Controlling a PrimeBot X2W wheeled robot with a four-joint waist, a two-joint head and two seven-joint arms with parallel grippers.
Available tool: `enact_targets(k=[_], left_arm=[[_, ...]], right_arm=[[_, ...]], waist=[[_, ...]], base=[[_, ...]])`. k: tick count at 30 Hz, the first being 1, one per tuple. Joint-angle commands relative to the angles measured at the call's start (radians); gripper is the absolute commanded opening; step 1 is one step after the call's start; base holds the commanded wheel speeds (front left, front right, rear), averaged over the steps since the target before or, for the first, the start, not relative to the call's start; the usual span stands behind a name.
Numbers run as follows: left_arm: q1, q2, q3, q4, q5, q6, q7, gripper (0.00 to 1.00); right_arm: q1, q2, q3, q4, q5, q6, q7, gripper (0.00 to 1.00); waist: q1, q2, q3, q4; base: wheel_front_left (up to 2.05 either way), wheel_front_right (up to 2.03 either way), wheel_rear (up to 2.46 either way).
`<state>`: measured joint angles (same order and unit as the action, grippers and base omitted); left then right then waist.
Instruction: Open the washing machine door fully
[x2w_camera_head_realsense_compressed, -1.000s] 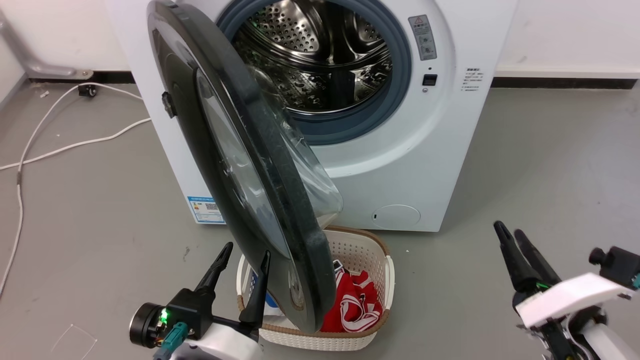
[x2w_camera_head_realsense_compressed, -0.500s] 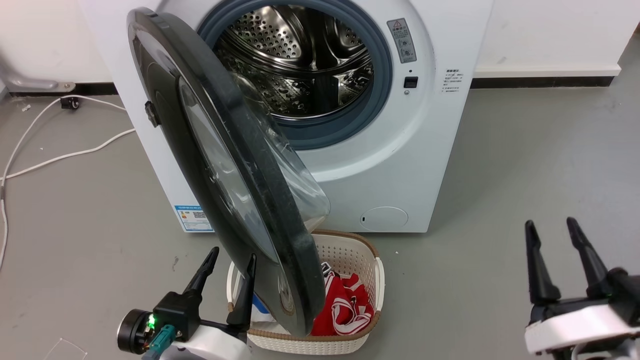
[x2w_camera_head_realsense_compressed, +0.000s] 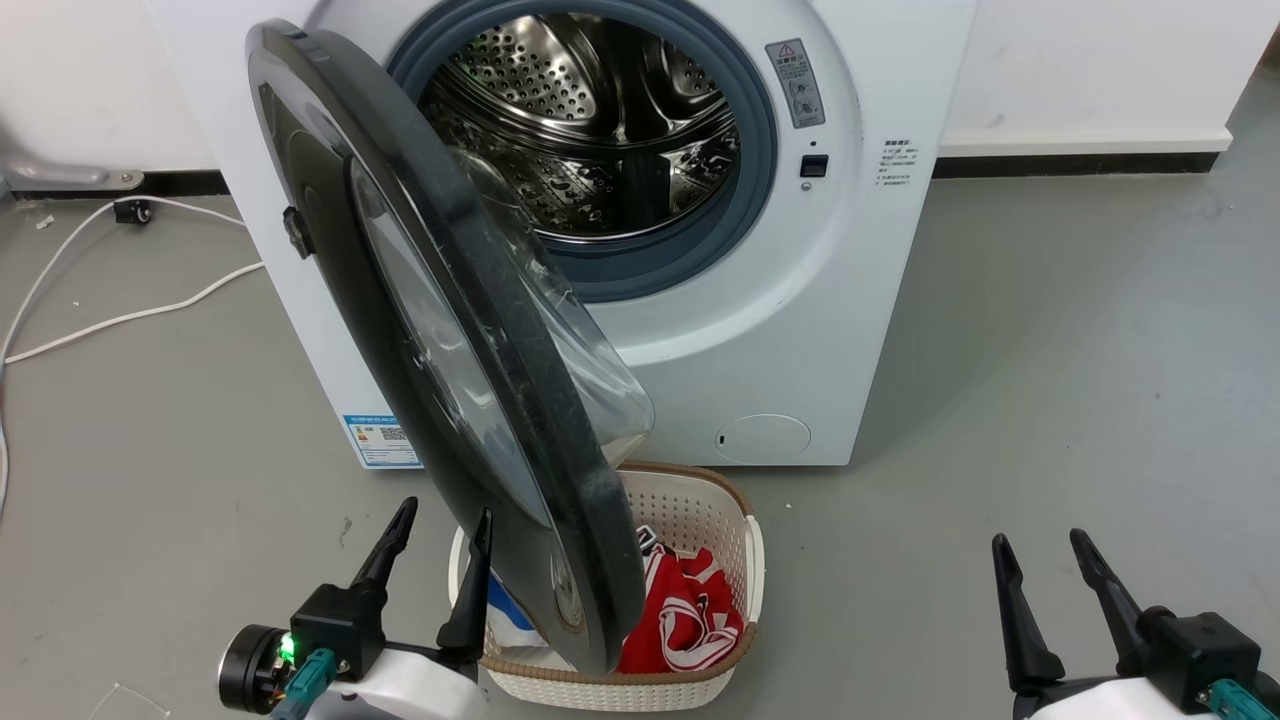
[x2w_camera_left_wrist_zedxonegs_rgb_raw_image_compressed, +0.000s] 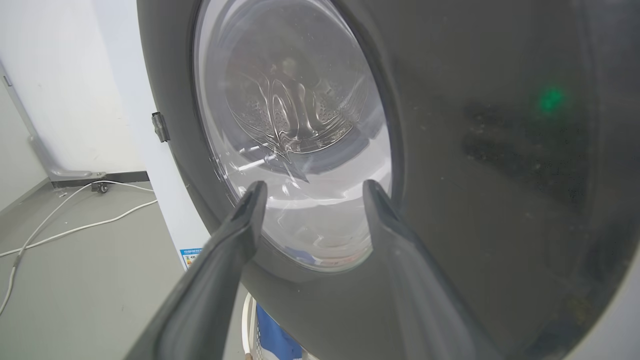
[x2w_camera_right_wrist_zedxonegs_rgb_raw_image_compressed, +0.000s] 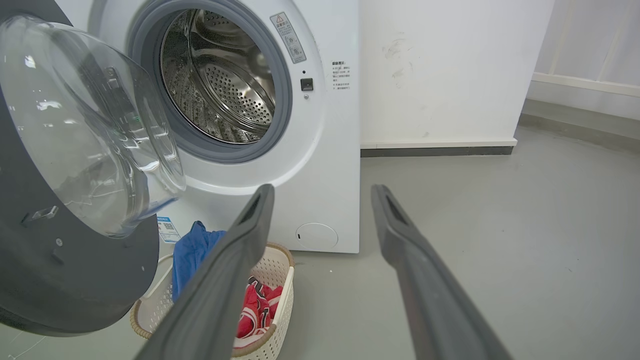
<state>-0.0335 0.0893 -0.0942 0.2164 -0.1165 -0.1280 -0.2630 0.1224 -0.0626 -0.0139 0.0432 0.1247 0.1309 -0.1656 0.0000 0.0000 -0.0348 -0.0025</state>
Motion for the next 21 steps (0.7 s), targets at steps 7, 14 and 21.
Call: enact_targets(k=[7, 14, 21], left_arm=[[-0.004, 0.003, 0.009, -0.001, 0.009, 0.001, -0.002, 1.00], [-0.007, -0.002, 0.010, 0.006, 0.001, 0.000, -0.002, 0.00], [-0.027, -0.013, 0.049, -0.109, 0.007, 0.037, -0.002, 0.00]], right_arm=[[-0.021, 0.007, -0.001, 0.016, 0.002, 0.000, -0.008, 1.00], [-0.021, 0.009, 0.000, 0.023, 0.004, 0.000, -0.009, 1.00], [-0.023, 0.010, -0.001, 0.020, 0.005, 0.000, -0.010, 1.00]], waist=[[0.0000, 0.0000, -0.002, -0.003], [0.0000, 0.0000, -0.003, -0.004], [0.0000, 0.0000, 0.000, -0.001]], base=[[0.00, 0.00, 0.00], [0.00, 0.00, 0.00], [0.00, 0.00, 0.00]])
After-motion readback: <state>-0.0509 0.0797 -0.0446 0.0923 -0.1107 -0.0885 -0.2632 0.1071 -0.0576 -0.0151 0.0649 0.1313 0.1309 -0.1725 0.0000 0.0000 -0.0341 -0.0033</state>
